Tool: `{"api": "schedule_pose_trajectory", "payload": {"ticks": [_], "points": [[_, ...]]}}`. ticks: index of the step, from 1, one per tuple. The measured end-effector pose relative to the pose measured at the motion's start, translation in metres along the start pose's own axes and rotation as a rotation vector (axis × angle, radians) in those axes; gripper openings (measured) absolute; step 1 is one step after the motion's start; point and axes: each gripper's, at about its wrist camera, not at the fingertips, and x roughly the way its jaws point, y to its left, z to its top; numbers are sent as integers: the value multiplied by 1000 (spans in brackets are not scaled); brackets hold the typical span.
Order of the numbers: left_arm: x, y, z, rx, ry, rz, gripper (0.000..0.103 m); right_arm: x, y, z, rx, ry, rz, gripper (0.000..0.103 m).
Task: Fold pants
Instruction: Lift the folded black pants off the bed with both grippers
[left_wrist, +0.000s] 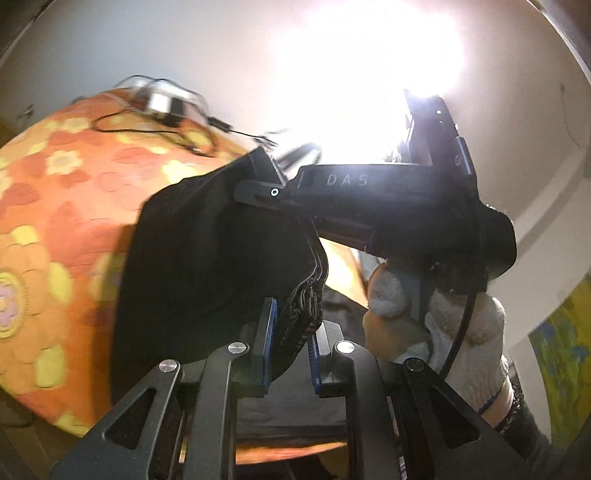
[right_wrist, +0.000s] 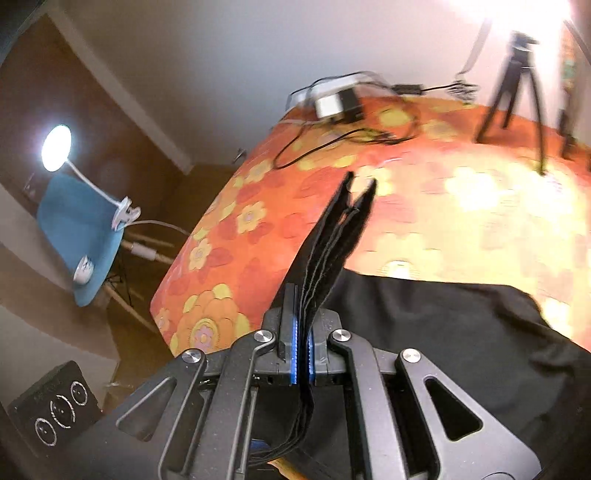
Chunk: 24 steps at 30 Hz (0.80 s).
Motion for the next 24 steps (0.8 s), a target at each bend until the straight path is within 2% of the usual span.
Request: {"api": "schedule_pose_trajectory", "payload": {"ticks": [8, 14, 18, 24], "points": [[45, -73, -16, 87, 74, -116, 14, -75, -72, -22, 95, -76, -61, 4], [90, -122, -44, 138, 172, -192, 14, -125, -134, -53, 166, -113, -94, 4], [118, -148, -64, 169, 237, -218, 14, -145, -180, -82, 235, -119, -115, 4], [155, -175, -89, 200, 315, -240, 14, -158, -224, -109, 303, -113, -166, 4]]}}
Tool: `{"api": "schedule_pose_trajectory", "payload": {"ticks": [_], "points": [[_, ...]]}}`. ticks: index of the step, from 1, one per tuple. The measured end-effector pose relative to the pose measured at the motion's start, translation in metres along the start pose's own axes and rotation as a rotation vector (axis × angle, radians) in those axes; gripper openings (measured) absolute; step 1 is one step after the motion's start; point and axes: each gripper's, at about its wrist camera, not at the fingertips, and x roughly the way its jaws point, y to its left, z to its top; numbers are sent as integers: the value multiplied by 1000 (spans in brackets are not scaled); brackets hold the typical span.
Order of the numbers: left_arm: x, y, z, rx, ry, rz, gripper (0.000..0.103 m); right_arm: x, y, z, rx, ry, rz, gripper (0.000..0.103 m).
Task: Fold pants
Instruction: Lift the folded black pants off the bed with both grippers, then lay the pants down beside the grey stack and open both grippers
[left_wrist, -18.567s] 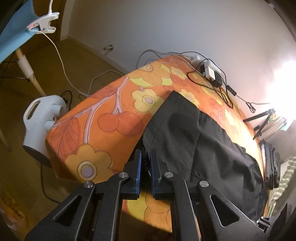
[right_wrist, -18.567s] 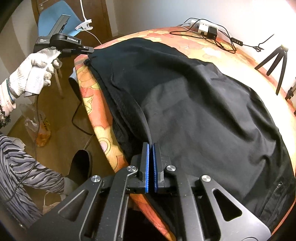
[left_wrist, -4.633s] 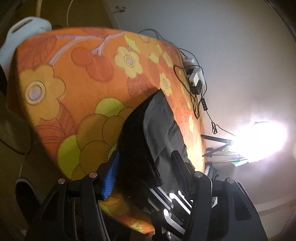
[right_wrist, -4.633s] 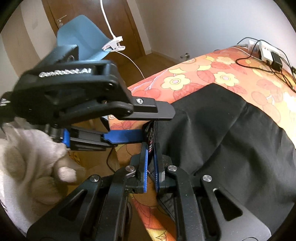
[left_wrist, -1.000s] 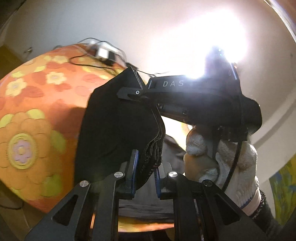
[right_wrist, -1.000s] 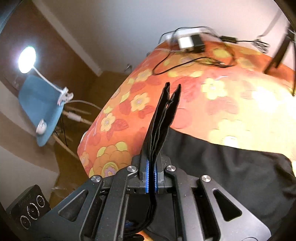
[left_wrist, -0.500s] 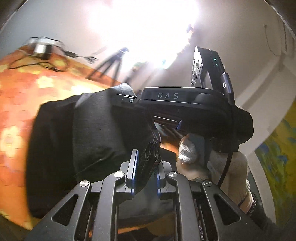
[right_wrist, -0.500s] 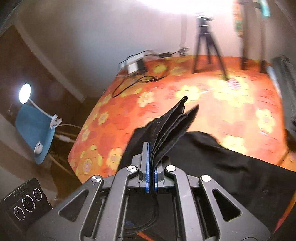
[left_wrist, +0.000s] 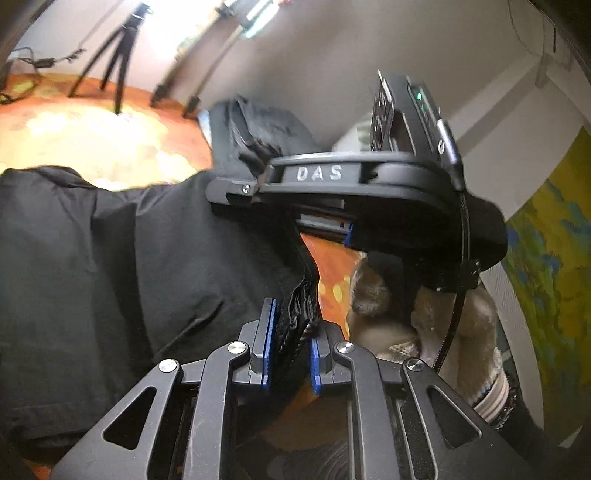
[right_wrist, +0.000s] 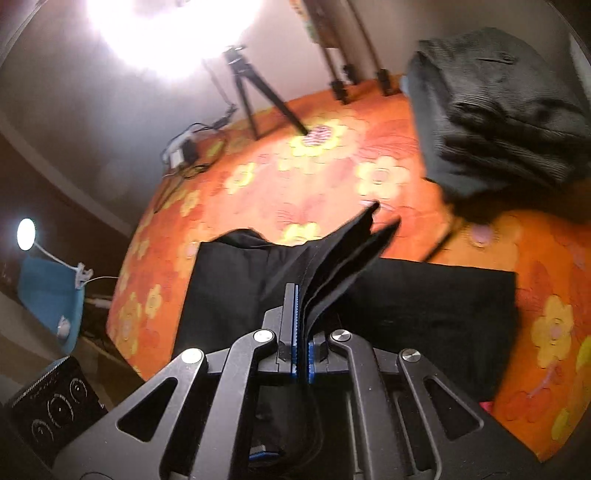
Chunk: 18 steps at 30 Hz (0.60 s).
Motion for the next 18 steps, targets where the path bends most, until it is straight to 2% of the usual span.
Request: {"api": "schedule_pose_trajectory", "payload": {"ticks": [5, 12, 18], "points": [[27, 2, 0, 9, 49, 6, 14, 6, -29, -12, 7, 26, -78, 4], [41, 5, -1, -1, 79, 19, 14, 18, -42, -17, -7, 54, -104, 4], [24, 4, -10, -5, 127, 8, 26, 29, -51, -25, 17, 100, -93, 4]]}}
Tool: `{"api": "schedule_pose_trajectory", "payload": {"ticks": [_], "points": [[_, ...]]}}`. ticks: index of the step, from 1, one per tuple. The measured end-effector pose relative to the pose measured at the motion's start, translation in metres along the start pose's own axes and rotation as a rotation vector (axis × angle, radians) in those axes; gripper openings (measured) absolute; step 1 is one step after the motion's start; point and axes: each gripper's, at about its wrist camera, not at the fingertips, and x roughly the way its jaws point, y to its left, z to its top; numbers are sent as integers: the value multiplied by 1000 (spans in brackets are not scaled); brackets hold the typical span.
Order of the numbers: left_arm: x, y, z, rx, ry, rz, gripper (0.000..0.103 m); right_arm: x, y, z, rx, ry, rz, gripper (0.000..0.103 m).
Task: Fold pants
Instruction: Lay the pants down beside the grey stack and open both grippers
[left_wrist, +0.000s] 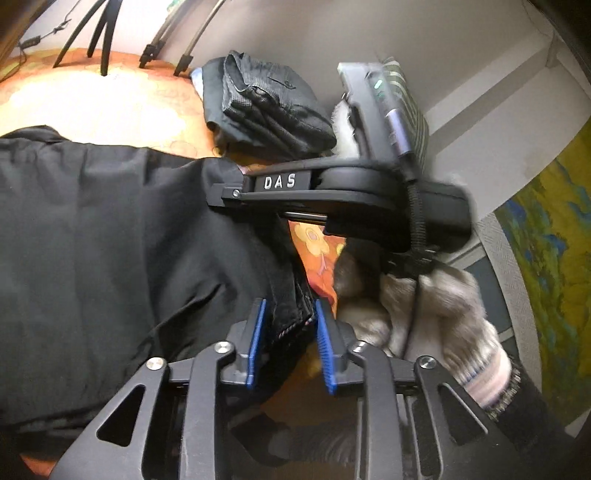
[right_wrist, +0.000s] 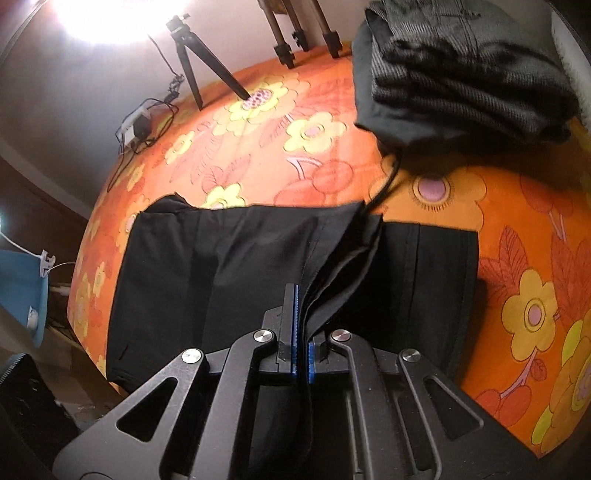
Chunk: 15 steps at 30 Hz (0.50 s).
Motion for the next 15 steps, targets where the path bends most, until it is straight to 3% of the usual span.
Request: {"api": "schedule_pose_trajectory", "payload": {"ticks": [4, 8, 12, 15], "points": [[-40, 5, -3, 21, -46, 26, 26, 7, -15, -9, 25, 41, 17, 4], [-89, 26, -2, 36, -123, 158, 30, 2, -35, -14, 57, 61, 70, 16], [-127, 74, -13, -67, -172, 240, 30, -16, -62, -7, 145, 12, 149, 25], [-137, 104, -24, -142, -181, 284, 30, -14, -68, -1, 174, 9, 157, 27]]}}
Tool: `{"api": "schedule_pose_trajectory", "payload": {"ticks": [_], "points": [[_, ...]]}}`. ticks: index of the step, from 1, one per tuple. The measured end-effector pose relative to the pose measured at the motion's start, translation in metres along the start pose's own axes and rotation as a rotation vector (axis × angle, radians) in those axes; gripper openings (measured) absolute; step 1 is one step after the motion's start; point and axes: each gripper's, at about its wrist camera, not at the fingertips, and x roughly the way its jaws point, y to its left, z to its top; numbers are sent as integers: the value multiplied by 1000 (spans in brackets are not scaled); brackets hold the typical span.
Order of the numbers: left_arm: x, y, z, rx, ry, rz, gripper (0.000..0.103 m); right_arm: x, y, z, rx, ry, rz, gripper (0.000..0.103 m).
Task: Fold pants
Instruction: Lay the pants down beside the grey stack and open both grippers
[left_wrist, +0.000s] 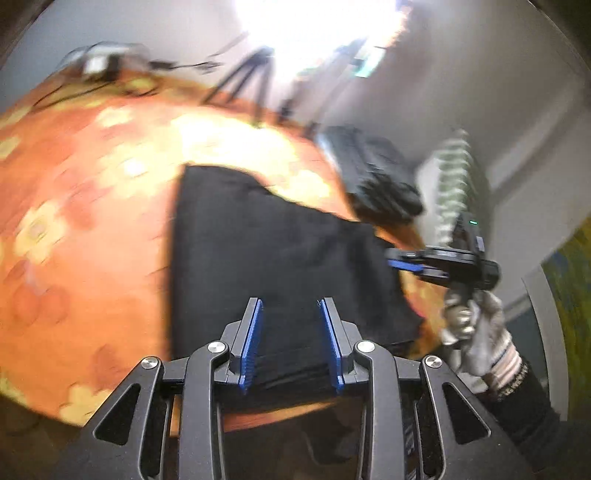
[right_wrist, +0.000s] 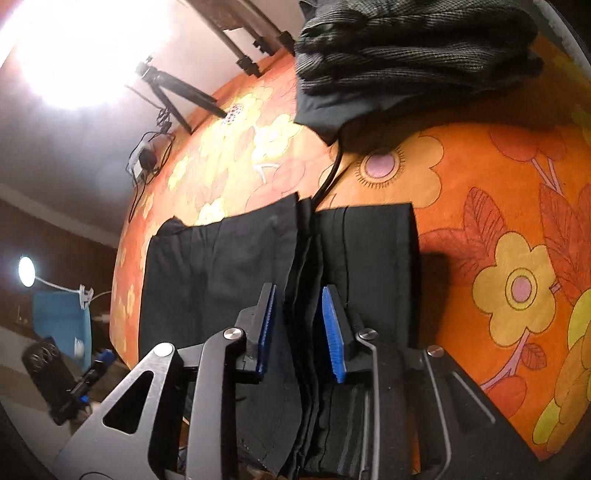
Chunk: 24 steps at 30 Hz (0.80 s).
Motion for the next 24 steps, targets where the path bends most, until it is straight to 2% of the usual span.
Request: {"api": "schedule_pose_trajectory", "payload": {"ticks": [4, 5, 7, 9, 11, 14, 16, 18, 22, 24], "points": [[0, 23, -13, -55, 22, 37, 30, 14, 14, 5, -44, 11, -71, 27], [-3, 25, -15, -63, 25, 42, 36, 18, 20, 5, -69, 12, -98, 27], [-6, 28, -17, -67, 22, 57, 40, 23, 32, 3, -124, 3, -168, 12], [-8, 25, -18, -48, 13, 76, 40, 26, 41, 2, -175, -15, -283, 9], [-6, 22, -17, -21, 6, 95, 40, 27, 55, 0, -266, -48, -434, 9], [-2, 14, -21, 49, 5, 138, 40, 19, 79, -6, -349, -125, -528, 9], [3, 10, -26, 97, 22, 171, 40, 8, 99, -13, -372, -175, -494, 10], [11, 6, -31, 144, 40, 211, 40, 2, 127, -24, -440, -214, -402, 10], [17, 4, -38, 181, 49, 250, 40, 23, 168, -43, -535, -142, -268, 10], [16, 6, -40, 180, 47, 254, 40, 42, 179, -50, -557, -85, -246, 10]]}}
